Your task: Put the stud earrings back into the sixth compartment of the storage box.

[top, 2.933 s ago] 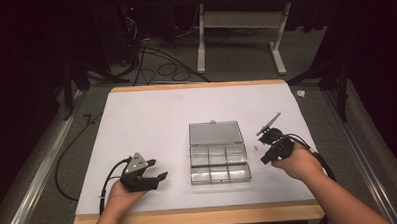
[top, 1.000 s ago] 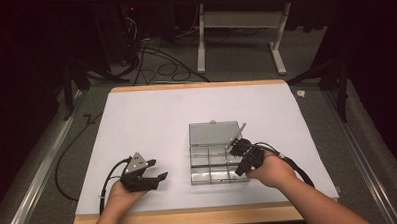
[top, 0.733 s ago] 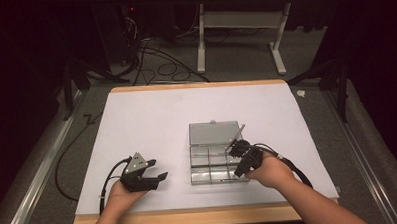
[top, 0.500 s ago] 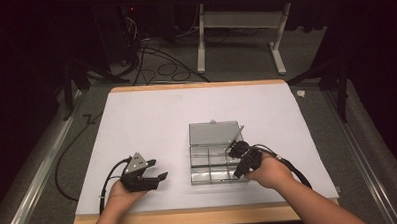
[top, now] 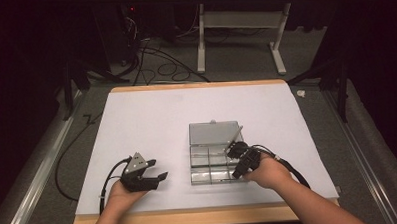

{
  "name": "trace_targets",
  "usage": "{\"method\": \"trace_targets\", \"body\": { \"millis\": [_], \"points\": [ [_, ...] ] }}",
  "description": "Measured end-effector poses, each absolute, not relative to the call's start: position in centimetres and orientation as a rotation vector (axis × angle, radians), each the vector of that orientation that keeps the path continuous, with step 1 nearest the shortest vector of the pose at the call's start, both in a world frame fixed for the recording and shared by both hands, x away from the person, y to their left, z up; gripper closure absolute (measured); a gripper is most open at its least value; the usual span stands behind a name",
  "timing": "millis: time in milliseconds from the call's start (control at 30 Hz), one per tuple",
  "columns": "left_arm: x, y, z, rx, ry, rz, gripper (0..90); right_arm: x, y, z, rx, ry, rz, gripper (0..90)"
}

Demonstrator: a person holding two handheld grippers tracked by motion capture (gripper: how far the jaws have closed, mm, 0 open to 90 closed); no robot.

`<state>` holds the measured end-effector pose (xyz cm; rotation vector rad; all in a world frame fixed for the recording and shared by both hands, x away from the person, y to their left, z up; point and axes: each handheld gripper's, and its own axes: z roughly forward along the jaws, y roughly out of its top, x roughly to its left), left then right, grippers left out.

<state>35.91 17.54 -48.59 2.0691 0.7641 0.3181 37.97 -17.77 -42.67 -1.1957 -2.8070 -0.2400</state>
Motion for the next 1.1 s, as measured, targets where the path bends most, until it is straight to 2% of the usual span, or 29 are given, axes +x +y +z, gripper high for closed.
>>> {"method": "trace_targets", "body": {
  "millis": [233, 567, 833, 1100],
  "points": [
    [35.9, 17.6, -48.6, 2.069, 0.764, 0.316, 32.4, 38.0, -18.0, -41.0, -1.248, -2.796, -0.279, 84.6],
    [35.9, 17.5, -48.6, 2.069, 0.765, 0.319, 32.4, 38.2, -21.2, -38.3, -1.346, -2.821, -0.343, 84.8],
    [35.9, 17.5, -48.6, 2.072, 0.765, 0.319, 32.4, 38.7, -24.2, -38.4, -1.467, -2.795, -0.326, 84.8],
    [35.9, 17.6, -48.6, 2.072, 0.767, 0.319, 32.4, 39.2, -26.5, -40.0, -1.555, -2.759, -0.283, 84.7]
  ]
}}
